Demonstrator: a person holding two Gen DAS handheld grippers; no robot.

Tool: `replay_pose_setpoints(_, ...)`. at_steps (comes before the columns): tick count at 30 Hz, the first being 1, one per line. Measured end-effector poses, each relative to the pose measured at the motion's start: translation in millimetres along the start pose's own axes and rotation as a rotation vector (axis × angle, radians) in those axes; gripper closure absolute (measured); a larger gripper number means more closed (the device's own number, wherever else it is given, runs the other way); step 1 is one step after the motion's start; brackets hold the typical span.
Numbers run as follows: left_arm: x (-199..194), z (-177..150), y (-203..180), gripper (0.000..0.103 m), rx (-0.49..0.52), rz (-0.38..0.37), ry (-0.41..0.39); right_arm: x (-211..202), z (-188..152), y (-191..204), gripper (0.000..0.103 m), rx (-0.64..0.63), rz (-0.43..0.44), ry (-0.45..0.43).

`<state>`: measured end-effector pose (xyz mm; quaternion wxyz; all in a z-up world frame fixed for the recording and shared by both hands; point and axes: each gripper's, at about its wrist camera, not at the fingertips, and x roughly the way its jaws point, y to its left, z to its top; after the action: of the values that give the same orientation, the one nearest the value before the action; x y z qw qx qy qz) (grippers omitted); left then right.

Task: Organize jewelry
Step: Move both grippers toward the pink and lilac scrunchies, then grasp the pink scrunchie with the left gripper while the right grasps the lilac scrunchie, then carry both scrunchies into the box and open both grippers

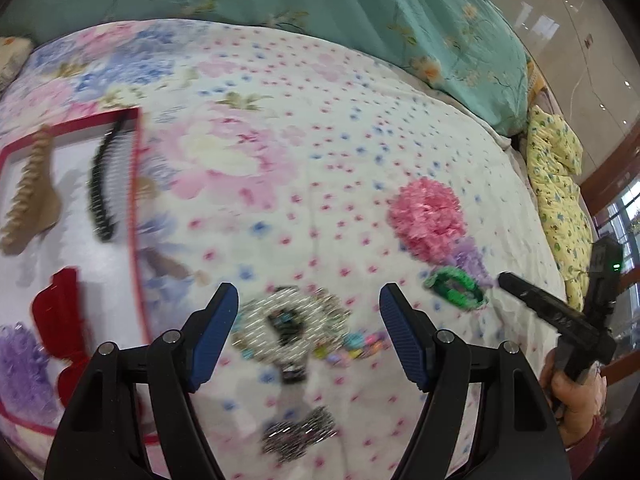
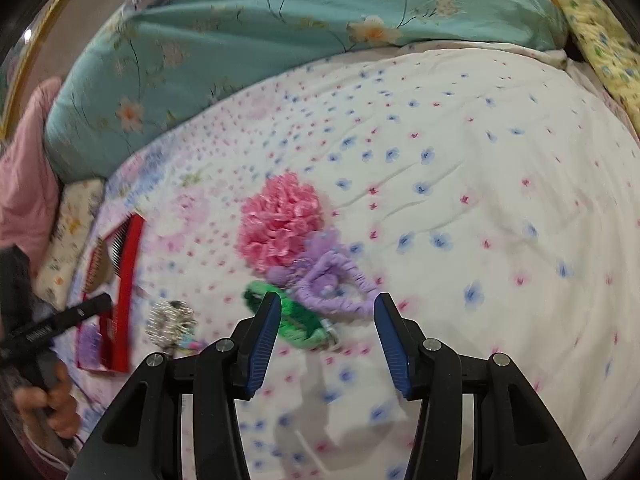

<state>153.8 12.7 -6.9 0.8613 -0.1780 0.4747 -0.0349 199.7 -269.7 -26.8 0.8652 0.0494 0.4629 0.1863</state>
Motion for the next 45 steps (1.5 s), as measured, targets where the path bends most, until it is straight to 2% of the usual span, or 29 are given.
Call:
replay_pose_setpoints(3, 16, 13, -18, 0.030, 0.014, -0.021, 0.013, 15, 5, -1, 0.053, -0.044, -0.017, 0.038)
replay_pose_setpoints(6, 33, 28, -41, 0.030, 0.044, -0.052, -0.006, 28, 10, -2, 0.054, -0.084, -0.033, 0.077)
replay_pose_setpoints(9, 58, 40, -63, 0.030, 0.079, -0.064, 0.025, 38, 12, -4, 0.057, -0.111, -0.019, 0.117)
replay_pose_setpoints(10, 66, 42, -68, 0.030, 0.085, -0.065, 0.038, 41, 11, -3, 0.068, -0.125, -0.019, 0.129)
replay_pose_setpoints(11, 76, 45, -74, 0.030, 0.089, -0.067, 0.054, 44, 10, -2, 0.083, -0.137, -0.025, 0.141)
replay_pose_setpoints(13, 92, 47, -82, 0.030, 0.091, -0.071, 0.073, 47, 8, -3, 0.093, -0.141, -0.021, 0.154)
replay_pose_setpoints(17, 120, 49, -93, 0.030, 0.098, -0.077, 0.123, 41, 8, -11, 0.097, -0.098, 0.028, 0.137)
replay_pose_setpoints(20, 130, 48, -96, 0.030, 0.100, -0.083, 0.143, 31, 11, -12, 0.098, -0.089, 0.026, 0.101)
replay_pose_setpoints(21, 133, 48, -96, 0.040, 0.095, -0.097, 0.146, 27, 11, -13, 0.098, -0.085, 0.028, 0.086)
replay_pose_setpoints(22, 134, 47, -96, 0.063, 0.097, -0.109, 0.150, 24, 12, -13, 0.098, -0.081, 0.029, 0.077)
replay_pose_setpoints(23, 135, 46, -97, 0.075, 0.108, -0.118, 0.158, 20, 12, -13, 0.098, -0.074, 0.033, 0.064)
replay_pose_setpoints(24, 133, 46, -97, 0.085, 0.116, -0.124, 0.161, 17, 12, -13, 0.098, -0.069, 0.033, 0.055)
replay_pose_setpoints(26, 126, 45, -96, 0.089, 0.120, -0.129, 0.150, 9, 12, -13, 0.098, -0.059, 0.032, 0.026)
replay_pose_setpoints(36, 54, 33, -61, 0.090, 0.056, -0.183, 0.042, -25, 22, 5, 0.098, -0.055, 0.063, -0.080)
replay_pose_setpoints(45, -9, 6, -10, 0.090, -0.018, -0.170, -0.040, -36, 17, 51, 0.098, -0.084, 0.142, -0.108)
